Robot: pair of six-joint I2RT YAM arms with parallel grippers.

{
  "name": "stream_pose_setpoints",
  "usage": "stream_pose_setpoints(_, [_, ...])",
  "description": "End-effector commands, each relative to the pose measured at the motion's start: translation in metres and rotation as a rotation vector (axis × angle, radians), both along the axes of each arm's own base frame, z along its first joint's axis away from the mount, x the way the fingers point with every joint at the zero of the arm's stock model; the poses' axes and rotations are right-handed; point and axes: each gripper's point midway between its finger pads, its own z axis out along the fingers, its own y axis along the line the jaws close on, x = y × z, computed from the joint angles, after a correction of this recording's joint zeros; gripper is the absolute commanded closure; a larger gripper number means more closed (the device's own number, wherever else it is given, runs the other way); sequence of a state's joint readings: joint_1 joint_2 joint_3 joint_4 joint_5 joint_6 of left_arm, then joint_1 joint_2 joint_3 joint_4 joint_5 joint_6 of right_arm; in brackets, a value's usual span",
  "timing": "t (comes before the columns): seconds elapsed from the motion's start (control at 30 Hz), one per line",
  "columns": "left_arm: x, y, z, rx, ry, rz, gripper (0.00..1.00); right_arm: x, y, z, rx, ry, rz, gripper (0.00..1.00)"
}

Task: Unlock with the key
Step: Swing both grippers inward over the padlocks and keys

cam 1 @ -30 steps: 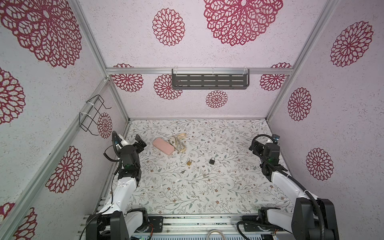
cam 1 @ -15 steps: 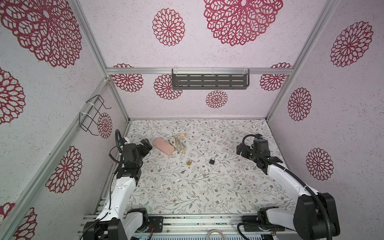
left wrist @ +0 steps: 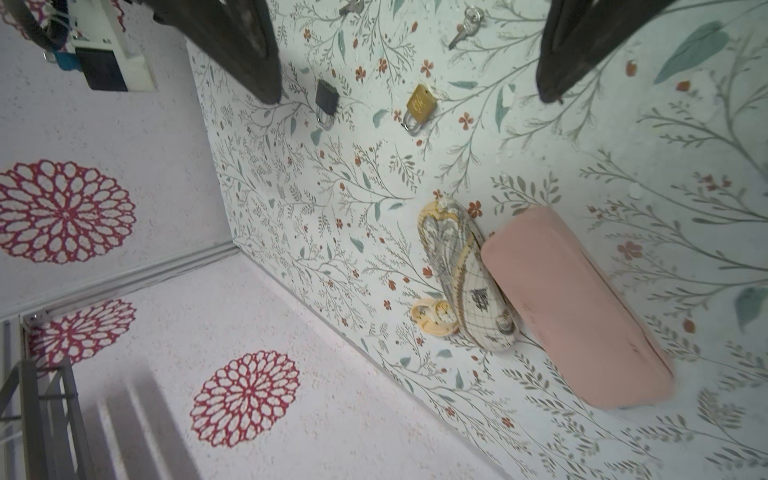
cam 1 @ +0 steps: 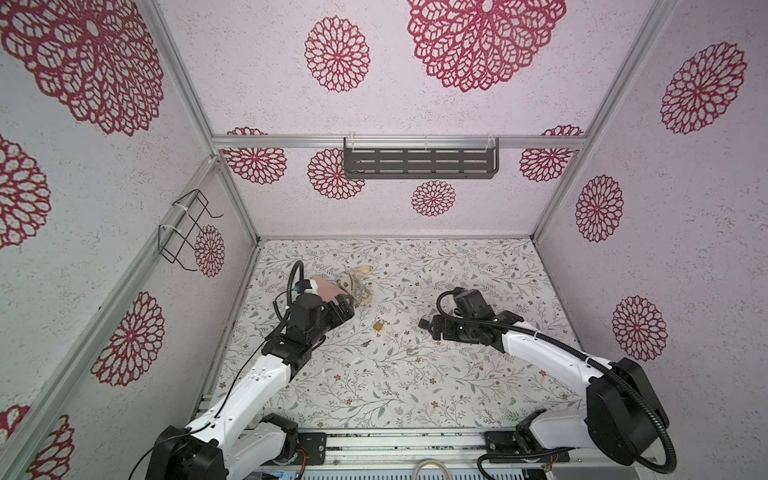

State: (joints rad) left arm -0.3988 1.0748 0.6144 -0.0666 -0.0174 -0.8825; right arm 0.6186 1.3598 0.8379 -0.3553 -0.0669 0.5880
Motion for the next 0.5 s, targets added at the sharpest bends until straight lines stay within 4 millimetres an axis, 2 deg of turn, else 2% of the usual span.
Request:
stream_pose_setpoints(0.0, [-0.002,-0.016,-0.005,-0.004,0.026,-0.005,0.02,-0.016,0.015,-0.004,-0.019,0.04,0.02,0.09])
stream_pose_setpoints(0.23, [-0.006,-0.04,-0.014,-0.013,0.045,-0.024,0.02,-0.027,0.05,-0.015,-0.055,0.063,0.091,0.22])
stream_pose_setpoints(0.47, [-0.006,-0.049,-0.021,-0.016,0.056,-0.015,0.02,-0.026,0.073,-0.028,-0.043,0.091,0.12,0.38])
